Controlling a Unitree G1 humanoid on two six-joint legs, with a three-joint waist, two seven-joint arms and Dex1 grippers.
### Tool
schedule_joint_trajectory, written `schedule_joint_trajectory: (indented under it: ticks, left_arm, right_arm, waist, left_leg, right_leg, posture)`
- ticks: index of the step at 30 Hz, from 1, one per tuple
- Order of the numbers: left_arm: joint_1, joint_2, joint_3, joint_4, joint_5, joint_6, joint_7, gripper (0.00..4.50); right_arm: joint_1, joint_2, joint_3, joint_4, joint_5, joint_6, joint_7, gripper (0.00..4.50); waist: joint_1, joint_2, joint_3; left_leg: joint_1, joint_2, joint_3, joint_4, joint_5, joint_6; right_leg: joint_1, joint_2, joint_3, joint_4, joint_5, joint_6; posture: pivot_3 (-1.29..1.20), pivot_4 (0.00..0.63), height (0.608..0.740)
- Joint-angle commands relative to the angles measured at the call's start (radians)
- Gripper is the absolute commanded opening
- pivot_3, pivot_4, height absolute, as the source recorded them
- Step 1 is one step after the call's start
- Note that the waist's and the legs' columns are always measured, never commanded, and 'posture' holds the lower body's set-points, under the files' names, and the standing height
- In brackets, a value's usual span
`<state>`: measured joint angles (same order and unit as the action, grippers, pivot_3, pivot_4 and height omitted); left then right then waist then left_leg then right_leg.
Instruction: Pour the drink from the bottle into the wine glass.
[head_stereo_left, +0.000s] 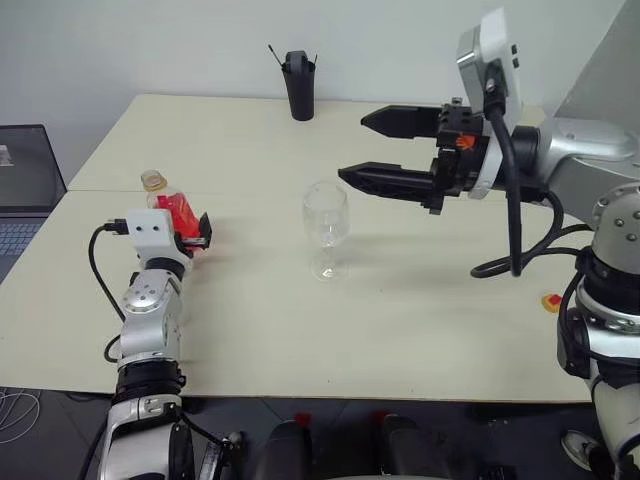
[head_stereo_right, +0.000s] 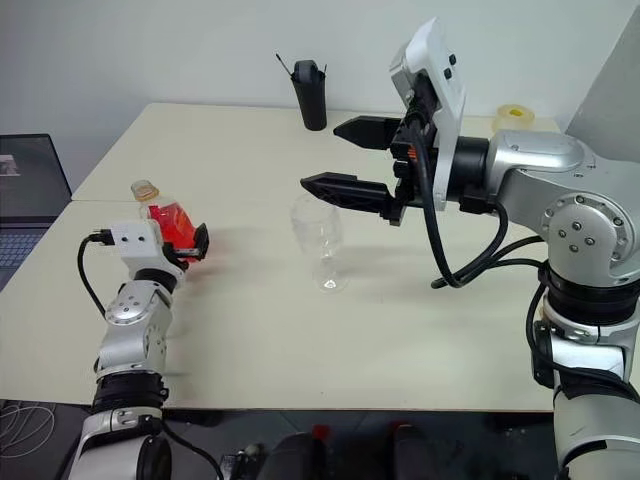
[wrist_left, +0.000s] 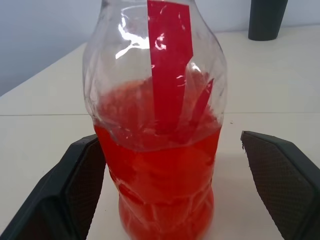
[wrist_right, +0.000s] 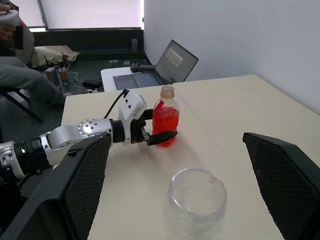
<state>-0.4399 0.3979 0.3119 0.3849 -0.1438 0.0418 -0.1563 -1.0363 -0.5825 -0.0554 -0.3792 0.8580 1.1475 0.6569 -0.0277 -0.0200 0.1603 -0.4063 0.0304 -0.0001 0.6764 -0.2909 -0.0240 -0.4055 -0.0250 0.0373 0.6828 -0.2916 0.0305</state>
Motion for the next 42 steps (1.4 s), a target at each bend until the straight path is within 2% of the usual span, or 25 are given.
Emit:
schedule_joint_trajectory:
  ticks: [1, 2, 5, 11, 15, 18, 23, 26, 29, 32, 36, 39, 42]
  left_arm:
    - [-0.043, 0.021, 0.001, 0.029, 0.014, -0.039, 0.014, 4.50]
    - [-0.050, 0.021, 0.001, 0.038, 0.016, -0.044, 0.015, 4.50]
    - [-0.062, 0.021, -0.003, 0.056, 0.018, -0.056, 0.015, 3.88]
    - [-0.064, 0.026, -0.004, 0.066, 0.018, -0.069, 0.010, 2.00]
    - [-0.065, 0.030, -0.001, 0.073, 0.014, -0.085, 0.006, 1.32]
    - [-0.078, 0.032, -0.001, 0.069, -0.006, -0.094, -0.028, 0.97]
    - [-0.120, 0.047, -0.018, 0.038, -0.021, -0.067, -0.094, 0.84]
    - [-0.158, 0.072, -0.047, -0.001, -0.035, -0.037, -0.177, 0.83]
    - [-0.194, 0.100, -0.102, -0.024, -0.016, -0.045, -0.259, 0.79]
    - [-0.250, 0.110, -0.141, -0.019, -0.005, -0.055, -0.310, 0.79]
    - [-0.340, 0.107, -0.201, 0.014, 0.026, -0.102, -0.366, 0.79]
    - [-0.396, 0.104, -0.253, 0.052, 0.064, -0.172, -0.410, 0.79]
    - [-0.425, 0.105, -0.286, 0.094, 0.093, -0.243, -0.440, 0.79]
  right_arm:
    - [-0.009, -0.006, -0.003, -0.001, -0.005, -0.021, -0.004, 4.49]
    - [-0.010, -0.002, 0.006, 0.011, -0.015, -0.030, -0.002, 4.49]
    - [-0.012, 0.002, 0.018, 0.023, -0.025, -0.041, 0.000, 4.50]
    - [-0.010, -0.003, 0.021, 0.026, -0.023, -0.050, -0.006, 4.50]
    - [0.003, -0.012, 0.018, 0.015, -0.024, -0.049, -0.008, 4.50]
    - [0.025, -0.029, 0.009, -0.009, -0.020, -0.056, -0.002, 4.50]
    - [0.115, -0.071, -0.016, -0.047, -0.057, -0.110, -0.021, 4.50]
    - [0.255, -0.096, -0.090, -0.093, -0.076, -0.169, -0.032, 4.50]
    - [0.397, -0.079, -0.202, -0.173, -0.003, -0.218, -0.024, 4.50]
    - [0.529, -0.080, -0.245, -0.250, -0.001, -0.261, -0.027, 4.50]
    - [0.713, -0.078, -0.251, -0.341, -0.024, -0.329, -0.032, 4.50]
    - [0.854, -0.076, -0.197, -0.395, -0.070, -0.372, -0.032, 4.50]
    - [0.904, -0.070, -0.155, -0.433, -0.089, -0.397, -0.050, 4.50]
  waist:
    - [0.000, 0.000, 0.000]
    - [0.000, 0.000, 0.000]
    - [0.000, 0.000, 0.000]
    - [0.000, 0.000, 0.000]
    - [0.000, 0.000, 0.000]
    - [0.000, 0.000, 0.000]
    - [0.002, -0.001, 0.000]
    - [0.006, -0.002, 0.001]
    - [0.008, -0.002, 0.001]
    - [0.011, -0.002, 0.001]
    - [0.019, -0.002, 0.001]
    - [0.019, -0.002, 0.001]
    - [0.015, -0.002, 0.001]
  left_leg:
    - [0.000, 0.000, 0.000, 0.000, 0.000, 0.000]
    - [0.000, 0.000, 0.000, 0.000, 0.000, 0.000]
    - [0.000, 0.000, 0.000, 0.000, 0.000, 0.000]
    - [-0.001, 0.000, 0.000, 0.000, 0.000, 0.000]
    - [-0.001, 0.000, 0.000, 0.000, 0.000, 0.000]
    - [-0.001, 0.000, 0.000, 0.000, 0.000, 0.000]
    - [-0.003, 0.000, -0.001, 0.001, 0.000, 0.000]
    - [-0.005, 0.000, -0.003, 0.002, 0.000, 0.000]
    - [-0.007, -0.001, -0.003, 0.002, 0.000, -0.001]
    - [-0.009, -0.001, -0.003, 0.002, 0.001, -0.001]
    - [-0.009, -0.001, -0.004, 0.003, 0.000, -0.001]
    - [-0.008, -0.002, -0.002, 0.003, 0.001, -0.001]
    - [-0.007, -0.002, 0.000, 0.003, 0.001, -0.001]
  right_leg:
    - [0.000, 0.000, 0.000, 0.000, 0.000, 0.000]
    - [0.000, 0.000, 0.000, 0.000, 0.000, 0.000]
    - [0.000, 0.000, 0.000, 0.000, 0.000, 0.000]
    - [0.000, 0.000, 0.000, 0.000, 0.000, 0.000]
    - [0.000, 0.000, 0.000, 0.000, 0.000, 0.000]
    - [0.000, 0.000, -0.001, 0.000, 0.000, 0.000]
    - [-0.001, 0.000, -0.002, 0.000, 0.000, 0.000]
    - [-0.001, 0.001, -0.004, -0.001, 0.000, 0.000]
    - [-0.003, 0.002, -0.004, -0.002, 0.000, 0.000]
    - [-0.005, 0.003, -0.004, -0.001, 0.000, 0.000]
    - [-0.004, 0.004, -0.005, -0.001, 0.000, 0.000]
    - [-0.004, 0.005, -0.004, -0.001, 0.000, 0.001]
    - [-0.004, 0.006, -0.004, -0.001, 0.000, 0.001]
  posture:
    - [0.00, 0.150, 0.740]
    - [0.00, 0.150, 0.740]
    - [0.00, 0.150, 0.740]
    - [0.00, 0.150, 0.740]
    - [0.00, 0.150, 0.740]
    - [0.00, 0.150, 0.740]
    - [0.00, 0.150, 0.740]
    - [0.00, 0.150, 0.740]
    - [0.00, 0.150, 0.740]
    - [0.00, 0.150, 0.740]
    - [0.00, 0.150, 0.740]
    - [0.00, 0.150, 0.740]
    - [0.00, 0.150, 0.740]
